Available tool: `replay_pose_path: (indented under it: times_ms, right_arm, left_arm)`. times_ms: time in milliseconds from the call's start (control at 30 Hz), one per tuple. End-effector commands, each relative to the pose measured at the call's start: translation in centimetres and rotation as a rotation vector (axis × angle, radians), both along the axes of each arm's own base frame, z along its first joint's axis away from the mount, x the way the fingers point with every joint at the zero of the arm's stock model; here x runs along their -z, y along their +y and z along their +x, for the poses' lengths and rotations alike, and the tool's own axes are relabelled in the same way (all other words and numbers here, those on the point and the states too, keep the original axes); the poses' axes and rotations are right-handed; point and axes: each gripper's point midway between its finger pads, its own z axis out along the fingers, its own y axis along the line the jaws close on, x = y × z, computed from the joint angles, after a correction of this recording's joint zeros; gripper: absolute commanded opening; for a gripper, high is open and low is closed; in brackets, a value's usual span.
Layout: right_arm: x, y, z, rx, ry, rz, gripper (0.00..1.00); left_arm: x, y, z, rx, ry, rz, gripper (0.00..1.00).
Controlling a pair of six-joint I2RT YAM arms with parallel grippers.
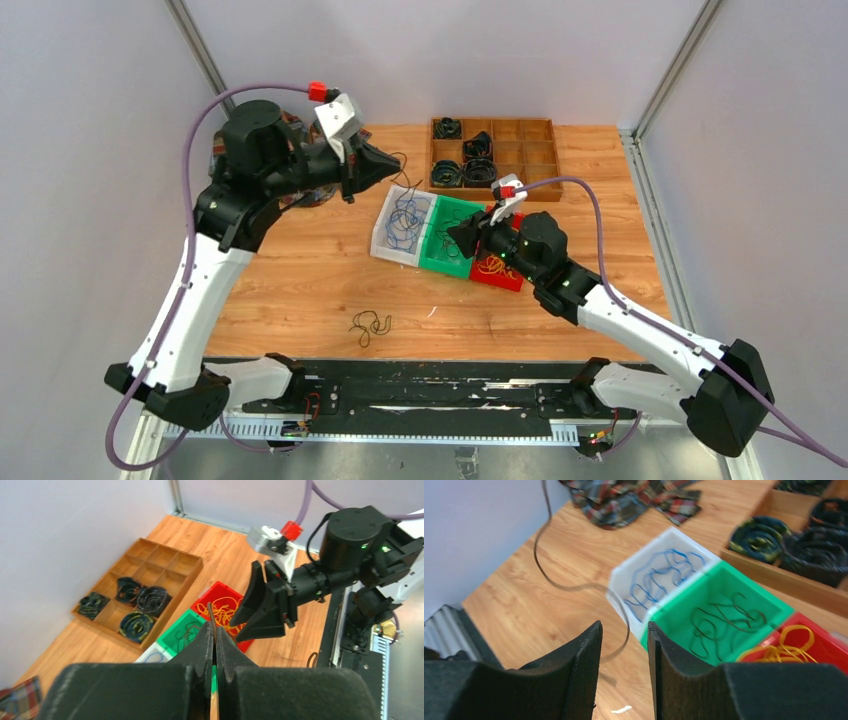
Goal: Untangle the cables
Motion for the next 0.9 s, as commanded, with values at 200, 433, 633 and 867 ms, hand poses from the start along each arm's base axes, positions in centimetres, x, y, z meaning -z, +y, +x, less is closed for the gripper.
replay_pose_path:
  times_ms: [200, 433, 633, 867]
  right_arm:
    - [4.3, -5.1, 3.1, 0.196, 0.082, -0.067, 0.35]
    - [6.1, -6.8, 4.0, 0.250, 0.113, -0.094, 0.33]
    - [7.7, -8.6, 4.3, 0.307, 0.165, -0.121, 0.32]
    - [8.6, -10.5, 3.8, 0.362, 0.199, -0.099, 0.31]
  left_arm:
    - [1.4, -5.2, 3.9, 0.096, 0.018, -0.026, 0.00]
    - [3.8, -7.2, 7.7, 0.095, 0.070, 0.015, 0.00]
    - [7.2, -8.4, 10.3, 0.070, 0.126, 0.059, 0.00]
    - [13.0, -9.3, 12.1, 0.040, 0.165, 0.179, 0.00]
